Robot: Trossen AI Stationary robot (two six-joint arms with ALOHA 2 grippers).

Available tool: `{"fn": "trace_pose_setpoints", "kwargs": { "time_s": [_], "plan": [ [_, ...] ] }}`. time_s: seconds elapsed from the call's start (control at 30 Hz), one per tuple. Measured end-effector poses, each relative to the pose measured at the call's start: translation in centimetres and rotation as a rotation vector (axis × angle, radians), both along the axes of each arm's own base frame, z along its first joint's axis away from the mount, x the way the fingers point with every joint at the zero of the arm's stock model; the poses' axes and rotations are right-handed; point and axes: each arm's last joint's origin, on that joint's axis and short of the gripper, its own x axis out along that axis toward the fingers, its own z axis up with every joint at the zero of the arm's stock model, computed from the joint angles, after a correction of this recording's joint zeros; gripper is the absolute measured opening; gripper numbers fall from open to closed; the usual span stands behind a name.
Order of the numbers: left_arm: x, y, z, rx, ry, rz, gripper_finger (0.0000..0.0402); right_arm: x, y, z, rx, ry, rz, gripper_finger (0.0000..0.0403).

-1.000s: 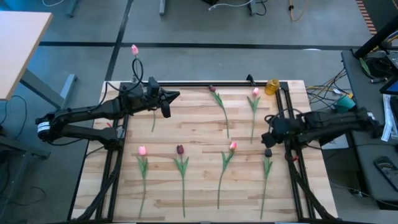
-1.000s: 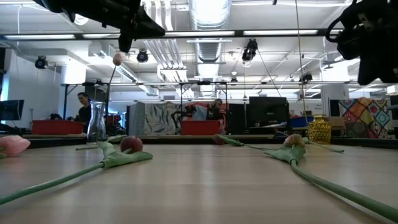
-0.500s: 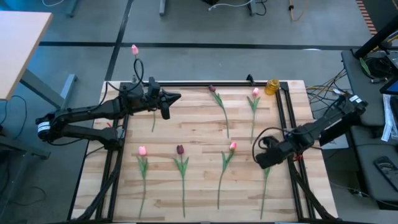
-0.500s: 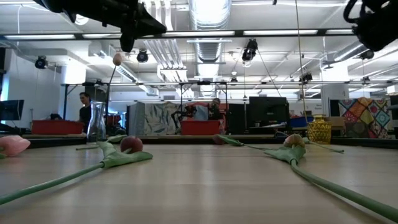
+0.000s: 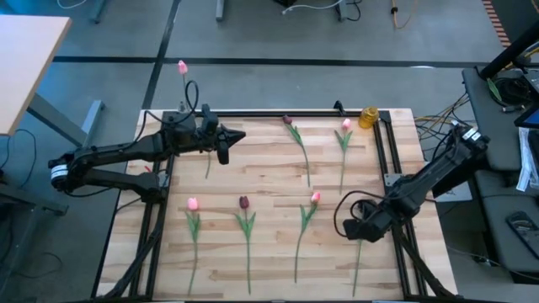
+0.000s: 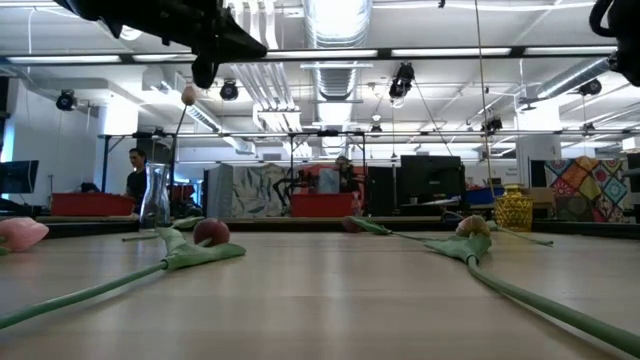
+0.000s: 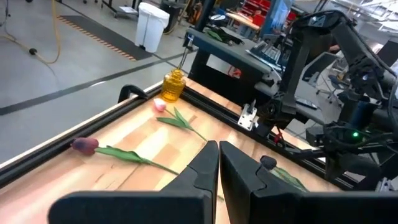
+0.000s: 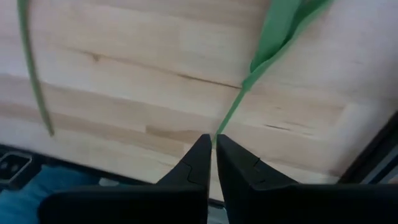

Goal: Sort flowers into vase by color
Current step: Put the right black flower into the yellow vase

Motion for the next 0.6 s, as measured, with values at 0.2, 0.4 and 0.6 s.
{"fn": "trace_pose_setpoints", "kwargs": {
  "time_s": [0.2, 0.4, 0.6],
  "plan": [
    [-0.1, -0.1, -0.5, -0.008, 0.051, -0.033, 0.0, -0.1, -0.1, -0.8, -0.048, 0.087, -0.062, 0.0083],
    [-0.1, -0.1, -0.5, -0.03, 0.045, -0.028, 0.0, -0.2, -0.2, -2.3, -0.095, 0.177, -0.152, 0.0144],
    [-0.1, -0.1, -0.6, -0.053, 0.051, -0.023, 0.0, -0.5, -0.5, -4.5, -0.163, 0.252, -0.165, 0.0163]
  ]
}}
